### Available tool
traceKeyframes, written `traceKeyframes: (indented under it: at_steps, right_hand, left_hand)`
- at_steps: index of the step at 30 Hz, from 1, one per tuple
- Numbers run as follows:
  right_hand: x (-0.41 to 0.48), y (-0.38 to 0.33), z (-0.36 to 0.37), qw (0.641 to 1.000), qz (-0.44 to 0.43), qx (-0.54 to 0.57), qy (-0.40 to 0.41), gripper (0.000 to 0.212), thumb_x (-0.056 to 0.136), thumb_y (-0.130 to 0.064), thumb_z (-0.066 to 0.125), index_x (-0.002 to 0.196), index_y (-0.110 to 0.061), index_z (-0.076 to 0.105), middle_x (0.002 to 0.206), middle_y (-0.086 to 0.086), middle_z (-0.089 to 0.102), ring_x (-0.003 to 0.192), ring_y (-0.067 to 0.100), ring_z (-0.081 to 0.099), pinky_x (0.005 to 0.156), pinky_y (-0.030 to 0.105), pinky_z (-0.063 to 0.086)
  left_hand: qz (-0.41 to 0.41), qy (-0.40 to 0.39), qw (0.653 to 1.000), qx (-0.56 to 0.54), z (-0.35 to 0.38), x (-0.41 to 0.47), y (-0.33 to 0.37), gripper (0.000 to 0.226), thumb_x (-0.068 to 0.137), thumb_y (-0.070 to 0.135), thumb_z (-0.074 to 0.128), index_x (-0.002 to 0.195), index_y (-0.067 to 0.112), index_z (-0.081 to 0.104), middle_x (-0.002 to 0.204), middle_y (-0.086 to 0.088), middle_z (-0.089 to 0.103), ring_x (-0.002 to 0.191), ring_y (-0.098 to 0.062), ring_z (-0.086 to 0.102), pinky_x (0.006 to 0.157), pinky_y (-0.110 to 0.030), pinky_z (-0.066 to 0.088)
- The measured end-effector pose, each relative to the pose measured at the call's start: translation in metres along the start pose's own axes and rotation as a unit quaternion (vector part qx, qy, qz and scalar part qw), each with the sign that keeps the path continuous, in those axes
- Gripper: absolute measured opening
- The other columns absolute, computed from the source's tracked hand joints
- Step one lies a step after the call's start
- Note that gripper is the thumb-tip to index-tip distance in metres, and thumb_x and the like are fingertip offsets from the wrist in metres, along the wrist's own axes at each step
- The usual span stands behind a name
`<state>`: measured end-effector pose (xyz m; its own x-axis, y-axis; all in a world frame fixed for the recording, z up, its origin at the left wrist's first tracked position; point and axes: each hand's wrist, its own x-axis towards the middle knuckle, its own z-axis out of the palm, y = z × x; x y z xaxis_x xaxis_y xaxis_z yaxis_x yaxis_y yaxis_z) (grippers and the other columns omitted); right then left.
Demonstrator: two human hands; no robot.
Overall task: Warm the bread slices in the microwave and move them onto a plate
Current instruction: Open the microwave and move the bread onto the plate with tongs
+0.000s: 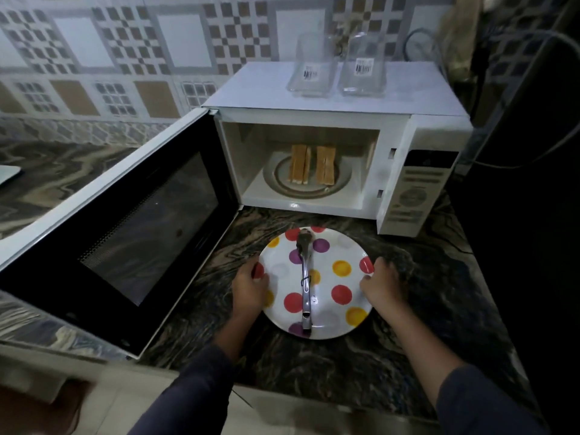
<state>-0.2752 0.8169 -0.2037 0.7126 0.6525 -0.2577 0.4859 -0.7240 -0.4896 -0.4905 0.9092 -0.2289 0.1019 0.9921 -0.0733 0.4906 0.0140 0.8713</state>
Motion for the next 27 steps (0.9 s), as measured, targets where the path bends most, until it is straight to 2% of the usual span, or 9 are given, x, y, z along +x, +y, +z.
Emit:
traceKeyframes:
  at_steps: [4, 7, 11, 14, 16, 18, 22, 24, 27]
  right_hand:
    - [-0.008, -0.013, -0.003, 0.998, 0.006, -0.053, 0.028, 0.041, 0.087, -0.018, 0.055, 0.124, -0.005, 0.045, 0.138, 0.015, 0.030, 0.121, 0.036, 0.043, 0.095, 0.039, 0.041]
    - [-0.022, -0.037, 0.004, 0.994, -0.080, -0.013, 0.067, 0.033, 0.090, -0.023, 0.052, 0.118, -0.005, 0.048, 0.130, 0.016, 0.037, 0.116, 0.034, 0.046, 0.091, 0.037, 0.041]
    - [-0.044, -0.068, 0.032, 0.992, -0.126, -0.007, 0.002, 0.046, 0.094, -0.040, 0.045, 0.128, -0.009, 0.042, 0.137, 0.011, 0.038, 0.126, 0.029, 0.040, 0.094, 0.038, 0.041]
    - [-0.053, -0.074, 0.058, 0.995, -0.092, -0.031, -0.014, 0.059, 0.093, -0.049, 0.043, 0.134, -0.007, 0.035, 0.141, 0.014, 0.034, 0.128, 0.032, 0.038, 0.097, 0.040, 0.040]
    - [-0.056, -0.075, 0.069, 0.995, -0.078, -0.058, -0.012, 0.056, 0.094, -0.046, 0.043, 0.134, -0.008, 0.035, 0.141, 0.013, 0.033, 0.126, 0.032, 0.039, 0.096, 0.042, 0.041]
    - [-0.056, -0.076, 0.072, 0.994, -0.079, -0.078, -0.006, 0.047, 0.096, -0.038, 0.041, 0.133, -0.010, 0.035, 0.138, 0.012, 0.037, 0.124, 0.031, 0.042, 0.093, 0.041, 0.042]
    - [-0.055, -0.071, 0.072, 0.994, -0.088, -0.057, -0.029, 0.037, 0.097, -0.027, 0.038, 0.129, -0.008, 0.038, 0.129, 0.014, 0.048, 0.116, 0.031, 0.049, 0.089, 0.040, 0.044]
    - [-0.058, -0.065, 0.073, 0.994, -0.108, 0.006, -0.033, 0.028, 0.095, -0.023, 0.040, 0.118, -0.006, 0.046, 0.119, 0.014, 0.053, 0.108, 0.031, 0.054, 0.083, 0.037, 0.044]
    - [-0.071, -0.061, 0.072, 0.978, -0.161, 0.130, -0.006, 0.013, 0.094, -0.020, 0.045, 0.100, -0.010, 0.052, 0.099, 0.008, 0.057, 0.091, 0.024, 0.057, 0.073, 0.031, 0.042]
  left_hand:
    - [0.027, 0.001, 0.999, 0.024, -0.003, -0.005, -0.004, 0.041, 0.088, 0.005, 0.056, 0.128, 0.004, 0.053, 0.127, -0.013, 0.059, 0.116, -0.026, 0.055, 0.102, -0.032, 0.041]
    - [0.060, -0.007, 0.998, 0.033, -0.005, -0.006, -0.007, 0.039, 0.086, 0.003, 0.056, 0.125, 0.002, 0.056, 0.123, -0.013, 0.062, 0.113, -0.026, 0.058, 0.099, -0.027, 0.042]
    - [0.097, -0.021, 0.994, 0.054, -0.011, -0.004, -0.010, 0.033, 0.079, -0.002, 0.057, 0.112, 0.001, 0.063, 0.108, -0.014, 0.068, 0.099, -0.025, 0.063, 0.085, -0.019, 0.042]
    - [0.097, -0.044, 0.991, 0.080, -0.014, -0.002, -0.012, 0.036, 0.078, -0.001, 0.058, 0.114, -0.001, 0.061, 0.113, -0.017, 0.065, 0.105, -0.029, 0.059, 0.093, -0.026, 0.044]
    - [0.097, -0.064, 0.988, 0.101, -0.014, -0.001, -0.014, 0.041, 0.079, 0.001, 0.058, 0.121, -0.002, 0.057, 0.121, -0.018, 0.060, 0.113, -0.032, 0.054, 0.101, -0.034, 0.041]
    - [0.096, -0.086, 0.986, 0.107, -0.016, -0.001, -0.014, 0.046, 0.082, 0.002, 0.056, 0.127, -0.001, 0.051, 0.129, -0.018, 0.053, 0.120, -0.032, 0.047, 0.106, -0.032, 0.034]
    - [0.104, -0.111, 0.980, 0.130, -0.018, 0.004, -0.016, 0.043, 0.084, 0.005, 0.056, 0.126, 0.000, 0.051, 0.128, -0.017, 0.050, 0.121, -0.030, 0.044, 0.103, -0.027, 0.031]
    - [0.112, -0.075, 0.984, 0.115, -0.020, 0.006, -0.014, 0.032, 0.085, 0.006, 0.054, 0.117, 0.001, 0.057, 0.121, -0.017, 0.052, 0.116, -0.030, 0.046, 0.100, -0.030, 0.035]
    - [0.136, 0.021, 0.991, -0.009, -0.023, 0.001, 0.003, 0.024, 0.091, 0.012, 0.052, 0.112, 0.002, 0.058, 0.113, -0.012, 0.053, 0.106, -0.024, 0.052, 0.096, -0.034, 0.042]
